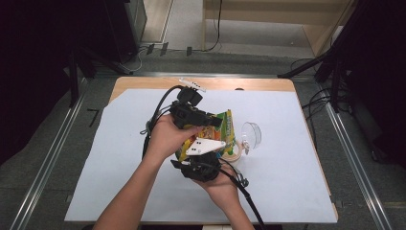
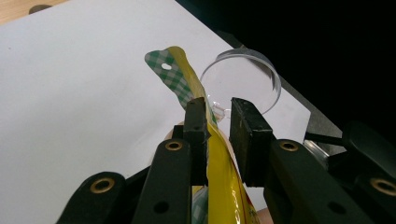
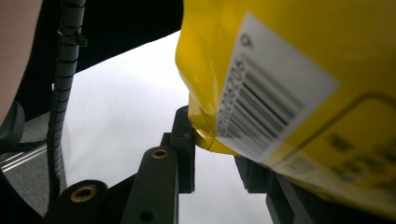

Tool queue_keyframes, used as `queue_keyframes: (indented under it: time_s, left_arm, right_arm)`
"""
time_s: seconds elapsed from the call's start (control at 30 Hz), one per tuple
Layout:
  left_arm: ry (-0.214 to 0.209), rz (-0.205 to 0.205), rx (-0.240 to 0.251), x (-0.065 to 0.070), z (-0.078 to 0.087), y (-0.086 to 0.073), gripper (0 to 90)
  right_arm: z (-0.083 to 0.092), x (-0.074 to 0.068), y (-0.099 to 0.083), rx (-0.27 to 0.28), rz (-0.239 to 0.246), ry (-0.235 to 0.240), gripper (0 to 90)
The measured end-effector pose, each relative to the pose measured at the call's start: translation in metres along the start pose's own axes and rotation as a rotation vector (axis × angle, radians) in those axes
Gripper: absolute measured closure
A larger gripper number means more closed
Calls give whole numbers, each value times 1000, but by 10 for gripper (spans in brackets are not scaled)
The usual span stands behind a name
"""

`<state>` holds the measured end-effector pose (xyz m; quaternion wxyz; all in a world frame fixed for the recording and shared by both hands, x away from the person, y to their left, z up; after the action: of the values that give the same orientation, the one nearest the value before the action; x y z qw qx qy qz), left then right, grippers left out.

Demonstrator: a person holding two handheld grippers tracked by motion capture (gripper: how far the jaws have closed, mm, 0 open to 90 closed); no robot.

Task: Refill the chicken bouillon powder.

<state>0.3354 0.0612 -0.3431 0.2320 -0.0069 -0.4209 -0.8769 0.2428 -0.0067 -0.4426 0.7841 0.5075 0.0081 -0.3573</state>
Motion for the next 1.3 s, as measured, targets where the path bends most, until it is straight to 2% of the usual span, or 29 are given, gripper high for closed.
queue_keyframes:
  time_s: [0.6,1.3]
  left_arm:
    - [-7,-3,8,0,3,1,769]
    - [-16,10,4,-4,3,-2,780]
  right_arm:
    - [-1,-4,0,20,-6,-5,721]
    - [-4,-3,0,14,1,-12,721]
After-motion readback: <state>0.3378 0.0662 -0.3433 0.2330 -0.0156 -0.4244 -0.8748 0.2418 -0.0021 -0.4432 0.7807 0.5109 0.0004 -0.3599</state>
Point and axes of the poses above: each handheld gripper's, and its own axes: z roughly backward along the jaws, y roughly out of its top, x roughly to its right, the point moved 2 cm from there along -z, roughly forward along the jaws, and after that the axes turned 14 degrees about -z, right-handed, at the moved point
